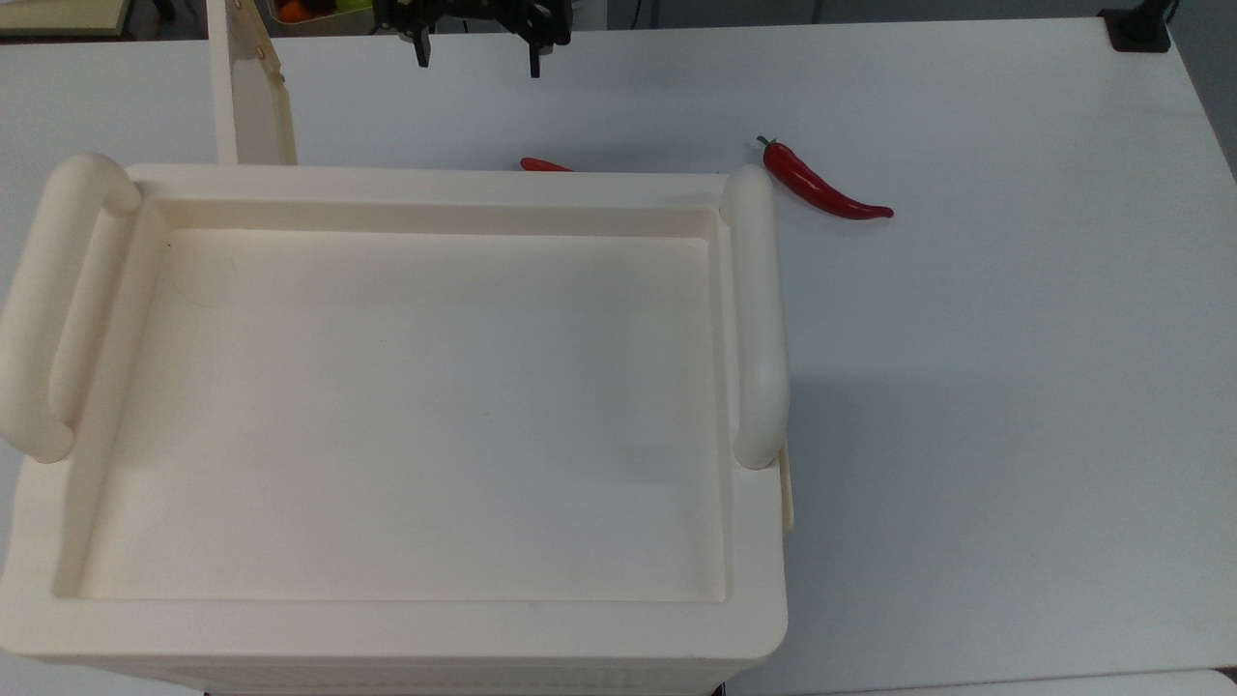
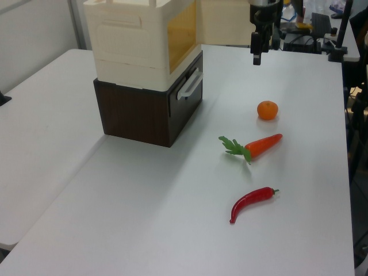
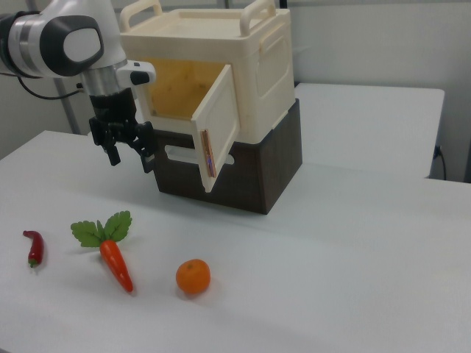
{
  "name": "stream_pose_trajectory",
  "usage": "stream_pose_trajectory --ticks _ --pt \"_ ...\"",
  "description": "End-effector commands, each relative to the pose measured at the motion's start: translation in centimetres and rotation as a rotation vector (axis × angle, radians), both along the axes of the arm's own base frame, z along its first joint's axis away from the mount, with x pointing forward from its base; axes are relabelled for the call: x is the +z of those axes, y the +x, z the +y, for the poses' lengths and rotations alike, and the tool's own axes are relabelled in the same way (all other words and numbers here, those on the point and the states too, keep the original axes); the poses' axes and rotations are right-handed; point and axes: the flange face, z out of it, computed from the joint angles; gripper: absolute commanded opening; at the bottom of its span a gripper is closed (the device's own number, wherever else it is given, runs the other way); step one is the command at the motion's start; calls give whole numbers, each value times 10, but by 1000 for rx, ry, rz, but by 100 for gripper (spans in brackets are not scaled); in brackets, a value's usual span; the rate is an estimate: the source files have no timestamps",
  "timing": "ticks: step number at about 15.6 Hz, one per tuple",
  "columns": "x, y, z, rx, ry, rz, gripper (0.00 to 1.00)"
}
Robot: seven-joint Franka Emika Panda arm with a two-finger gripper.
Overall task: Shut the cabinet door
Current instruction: 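Move the gripper up and behind the open cream cabinet door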
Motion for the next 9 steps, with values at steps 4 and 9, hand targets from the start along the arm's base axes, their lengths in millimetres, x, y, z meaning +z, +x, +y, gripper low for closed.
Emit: stream_pose_trajectory --ticks 4,9 --pt "8 -6 -8 -12 5 -19 100" --pt "12 -5 -13 29 6 -26 42"
